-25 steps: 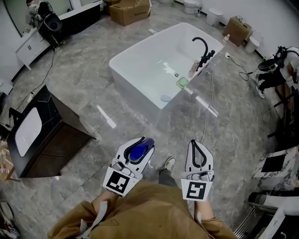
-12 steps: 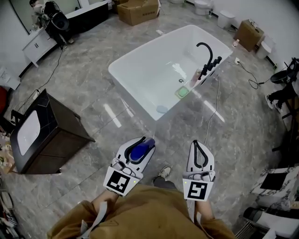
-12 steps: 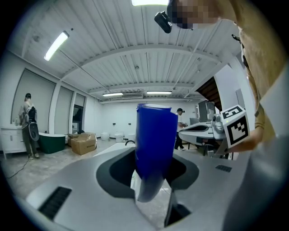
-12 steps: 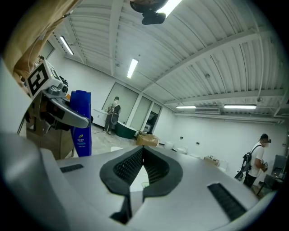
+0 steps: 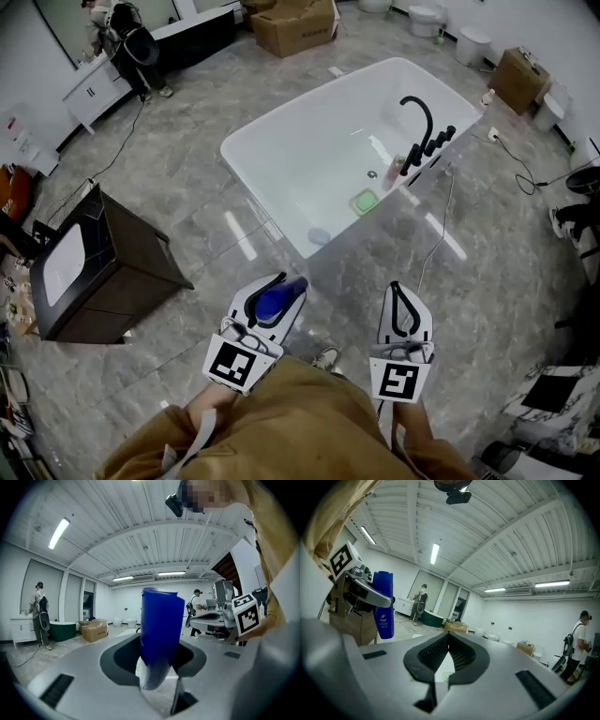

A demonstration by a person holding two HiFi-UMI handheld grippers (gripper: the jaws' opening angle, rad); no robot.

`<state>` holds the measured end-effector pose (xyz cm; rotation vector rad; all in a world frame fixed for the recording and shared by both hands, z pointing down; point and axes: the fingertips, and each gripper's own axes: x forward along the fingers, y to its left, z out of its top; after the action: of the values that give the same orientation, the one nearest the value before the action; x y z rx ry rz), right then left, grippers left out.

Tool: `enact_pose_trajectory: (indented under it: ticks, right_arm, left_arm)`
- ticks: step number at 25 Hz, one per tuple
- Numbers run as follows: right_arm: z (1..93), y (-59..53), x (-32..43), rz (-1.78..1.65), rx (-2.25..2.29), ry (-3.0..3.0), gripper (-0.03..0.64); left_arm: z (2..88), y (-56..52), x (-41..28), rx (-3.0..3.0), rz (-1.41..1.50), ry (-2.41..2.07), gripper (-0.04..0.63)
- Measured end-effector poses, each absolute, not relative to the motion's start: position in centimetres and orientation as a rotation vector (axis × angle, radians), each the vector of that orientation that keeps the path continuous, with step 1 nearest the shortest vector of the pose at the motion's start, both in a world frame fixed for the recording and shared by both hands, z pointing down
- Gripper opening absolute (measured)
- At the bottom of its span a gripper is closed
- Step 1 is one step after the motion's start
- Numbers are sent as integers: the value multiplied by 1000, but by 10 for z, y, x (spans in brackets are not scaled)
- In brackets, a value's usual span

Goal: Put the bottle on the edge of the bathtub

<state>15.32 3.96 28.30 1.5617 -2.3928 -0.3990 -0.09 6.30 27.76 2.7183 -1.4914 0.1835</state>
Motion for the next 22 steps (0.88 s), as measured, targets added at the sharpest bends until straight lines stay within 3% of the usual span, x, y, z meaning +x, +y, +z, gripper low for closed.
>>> enact_pose_trajectory:
  ticks: [22]
  right_arm:
    - [289,-53,151,-363,1621,-2280,3]
  left_arm:
    - [299,-53,-7,2756,166,-1380,159]
